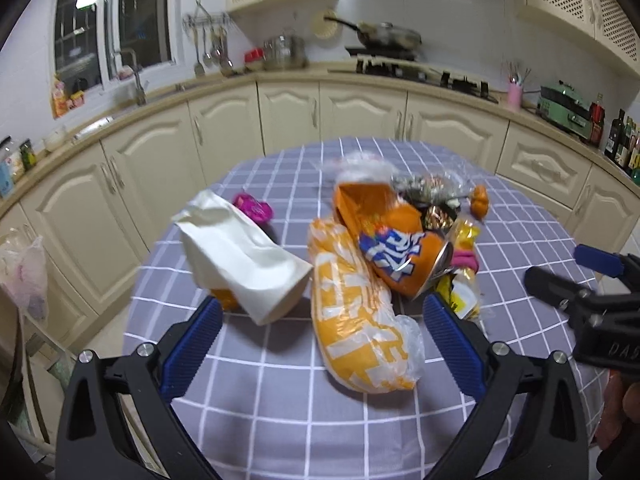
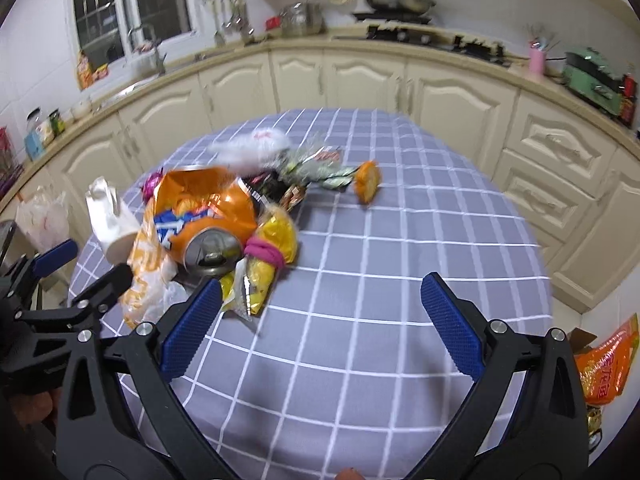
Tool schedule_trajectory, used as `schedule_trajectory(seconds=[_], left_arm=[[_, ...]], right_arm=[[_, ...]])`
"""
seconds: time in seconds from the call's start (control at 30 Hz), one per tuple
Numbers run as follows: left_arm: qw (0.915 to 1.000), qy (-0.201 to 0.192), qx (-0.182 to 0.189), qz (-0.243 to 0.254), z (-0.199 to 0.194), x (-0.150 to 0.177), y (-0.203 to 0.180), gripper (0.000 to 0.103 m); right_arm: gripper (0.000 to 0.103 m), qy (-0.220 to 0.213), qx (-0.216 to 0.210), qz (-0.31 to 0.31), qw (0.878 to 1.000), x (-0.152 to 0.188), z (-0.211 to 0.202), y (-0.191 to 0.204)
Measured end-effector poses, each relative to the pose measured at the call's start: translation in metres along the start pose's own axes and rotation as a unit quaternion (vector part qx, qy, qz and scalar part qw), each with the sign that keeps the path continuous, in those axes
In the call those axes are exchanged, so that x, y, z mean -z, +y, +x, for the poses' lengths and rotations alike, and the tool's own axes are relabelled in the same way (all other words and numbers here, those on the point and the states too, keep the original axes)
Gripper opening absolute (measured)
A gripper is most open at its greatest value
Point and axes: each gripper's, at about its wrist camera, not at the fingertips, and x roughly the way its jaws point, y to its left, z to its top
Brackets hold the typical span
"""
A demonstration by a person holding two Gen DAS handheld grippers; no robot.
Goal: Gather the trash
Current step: 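Grasp the yellow-orange bread bag with the left tool while the right tool grasps the yellow wrapper, then carry both held items to the blue bin and open both tools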
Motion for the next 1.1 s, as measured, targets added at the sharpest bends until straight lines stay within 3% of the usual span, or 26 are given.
schedule_trajectory(seconds=[0.03, 0.13, 0.2, 0.33, 0.37, 0.47, 0.8, 1.1], left_arm=[[0.9999, 0.009, 0.008, -0.002, 0.005, 0.000, 0.001, 0.077], [0.9989, 0.032, 0.033, -0.010, 0.023, -0.002, 0.004, 0.056], [0.9981, 0.043, 0.044, -0.010, 0.031, -0.002, 0.005, 0.046], [0.9976, 0.042, 0.054, -0.004, 0.033, -0.004, 0.001, 0.035], [0.9974, 0.042, 0.058, -0.005, 0.032, -0.004, 0.001, 0.033], [0.9971, 0.041, 0.064, -0.007, 0.027, -0.002, 0.004, 0.030], [0.9963, 0.026, 0.076, -0.030, 0.001, 0.021, 0.010, 0.029], [0.9965, -0.034, 0.074, -0.021, -0.046, 0.016, -0.004, 0.028]], right_arm=[[0.097, 0.011, -0.009, -0.005, 1.000, -0.001, 0.009, 0.002], [0.091, 0.032, -0.025, -0.013, 0.999, -0.006, 0.032, 0.009], [0.078, 0.045, -0.030, -0.016, 0.998, -0.009, 0.046, 0.011], [0.053, 0.064, -0.047, -0.015, 0.997, -0.015, 0.067, 0.015], [0.041, 0.062, -0.043, -0.019, 0.997, -0.015, 0.068, 0.016], [0.038, 0.056, -0.069, 0.001, 0.996, -0.011, 0.061, 0.009], [0.037, 0.010, -0.096, 0.064, 0.993, 0.016, 0.002, -0.030], [0.037, -0.035, -0.099, 0.079, 0.991, 0.012, -0.034, -0.054]])
